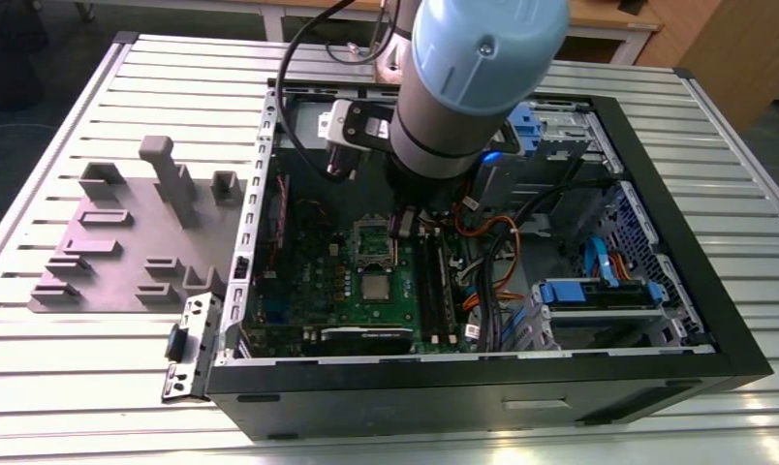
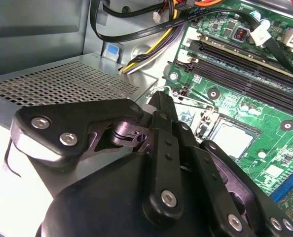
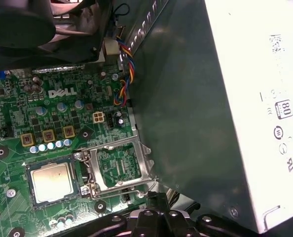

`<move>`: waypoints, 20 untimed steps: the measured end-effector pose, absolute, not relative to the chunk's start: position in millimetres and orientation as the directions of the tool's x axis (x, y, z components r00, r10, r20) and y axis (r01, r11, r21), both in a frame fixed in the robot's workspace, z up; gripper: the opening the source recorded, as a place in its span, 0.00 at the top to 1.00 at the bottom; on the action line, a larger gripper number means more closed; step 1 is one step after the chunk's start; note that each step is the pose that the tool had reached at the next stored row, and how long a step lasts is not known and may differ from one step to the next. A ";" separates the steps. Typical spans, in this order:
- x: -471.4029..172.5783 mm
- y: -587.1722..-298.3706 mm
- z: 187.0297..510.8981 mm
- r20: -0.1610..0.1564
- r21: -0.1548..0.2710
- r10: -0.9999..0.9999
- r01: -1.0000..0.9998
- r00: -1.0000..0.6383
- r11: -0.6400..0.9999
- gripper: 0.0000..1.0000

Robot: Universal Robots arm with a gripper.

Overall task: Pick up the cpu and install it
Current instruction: 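Close the cpu cover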

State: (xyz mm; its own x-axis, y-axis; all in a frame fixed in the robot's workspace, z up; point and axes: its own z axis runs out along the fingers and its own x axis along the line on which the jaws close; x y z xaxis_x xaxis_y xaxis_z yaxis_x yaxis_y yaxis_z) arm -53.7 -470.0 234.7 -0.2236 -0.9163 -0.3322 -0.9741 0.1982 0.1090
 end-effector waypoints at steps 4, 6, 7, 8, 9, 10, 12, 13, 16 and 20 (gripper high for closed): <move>-50.7 -473.4 234.7 -0.339 0.112 -0.914 -0.974 -0.224 0.197 0.89; -49.5 -477.1 234.6 -0.343 0.113 -0.912 -0.974 -0.224 0.197 0.89; -49.2 -478.9 234.3 -0.349 0.114 -0.910 -0.974 -0.224 0.196 0.89; -49.0 -480.4 234.0 -0.360 0.117 -0.906 -0.974 -0.224 0.195 0.89; -48.9 -481.9 233.8 -0.372 0.119 -0.901 -0.974 -0.224 0.193 0.89; -48.7 -483.4 233.4 -0.384 0.122 -0.896 -0.974 -0.224 0.192 0.89; -48.3 -486.3 232.7 -0.408 0.127 -0.885 -0.974 -0.224 0.188 0.89; -47.8 -487.7 232.1 -0.416 0.128 -0.882 -0.974 -0.224 0.187 0.89; -44.5 -489.1 229.4 -0.419 0.129 -0.880 -0.974 -0.224 0.187 0.89; -39.2 -489.2 224.4 -0.422 0.130 -0.879 -0.974 -0.224 0.186 0.89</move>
State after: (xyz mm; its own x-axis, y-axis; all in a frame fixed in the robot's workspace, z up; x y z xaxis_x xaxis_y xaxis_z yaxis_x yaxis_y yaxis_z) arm -39.2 -489.2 224.4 -0.2240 -0.8787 -0.4216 -0.9739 0.1860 0.1298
